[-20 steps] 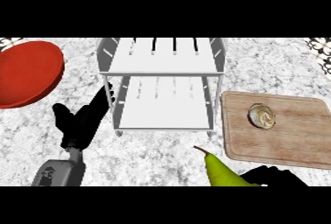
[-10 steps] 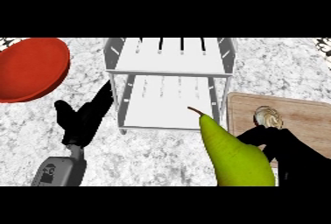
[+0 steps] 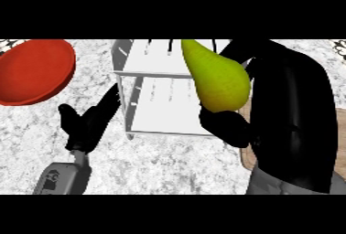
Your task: Pick the pear from the cutting board and place it in the tiered basket
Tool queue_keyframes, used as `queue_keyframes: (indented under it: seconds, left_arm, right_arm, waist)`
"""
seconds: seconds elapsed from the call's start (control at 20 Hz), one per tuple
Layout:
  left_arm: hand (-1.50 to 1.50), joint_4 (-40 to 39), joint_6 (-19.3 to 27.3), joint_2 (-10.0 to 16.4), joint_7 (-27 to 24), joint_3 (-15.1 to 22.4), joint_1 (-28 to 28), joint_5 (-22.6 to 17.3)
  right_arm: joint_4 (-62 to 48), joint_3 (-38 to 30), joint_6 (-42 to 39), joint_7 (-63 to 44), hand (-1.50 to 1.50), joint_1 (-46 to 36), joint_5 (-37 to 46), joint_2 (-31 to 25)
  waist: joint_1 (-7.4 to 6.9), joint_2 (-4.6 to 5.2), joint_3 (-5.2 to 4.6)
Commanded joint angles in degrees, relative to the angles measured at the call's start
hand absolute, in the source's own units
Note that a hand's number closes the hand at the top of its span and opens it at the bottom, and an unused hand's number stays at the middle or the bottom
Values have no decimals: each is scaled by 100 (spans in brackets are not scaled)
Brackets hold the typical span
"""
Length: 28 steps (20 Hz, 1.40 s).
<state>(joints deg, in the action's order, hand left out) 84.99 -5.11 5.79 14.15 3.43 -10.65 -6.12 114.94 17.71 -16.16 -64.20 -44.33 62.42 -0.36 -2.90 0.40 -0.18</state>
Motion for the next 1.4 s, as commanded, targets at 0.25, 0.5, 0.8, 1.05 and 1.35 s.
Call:
queue_keyframes:
  seconds: [0.25, 0.5, 0.8, 1.05, 1.35]
  left_arm:
    - [0, 323, 102, -167, 135, 136, 242, 16]
    - [0, 7, 23, -191, -50, 147, -58, 60]
    - [0, -274, -17, -1, 1, -153, -340, -11]
    - [0, -267, 108, -185, -46, 23, -336, 142]
    - [0, -125, -13, -103, -248, 2, 153, 111]
  right_arm:
    - [-2805, -658, 1546, -459, 150, -1631, -844, 34]
    - [-3254, -835, 3267, 59, -150, -1587, -1708, 35]
    - [-4511, -190, 4635, 1113, -150, -2054, -2735, 35]
    - [-5580, -85, 5659, 1918, -150, -2786, -2879, 35]
    - [-5839, -193, 6597, 1289, -150, -2970, -2261, 35]
  waist:
    - [-31, -7, 11]
    - [-163, 64, 13]
    - [-46, 31, 12]
    - [-49, 41, 9]
    - [138, -31, 11]
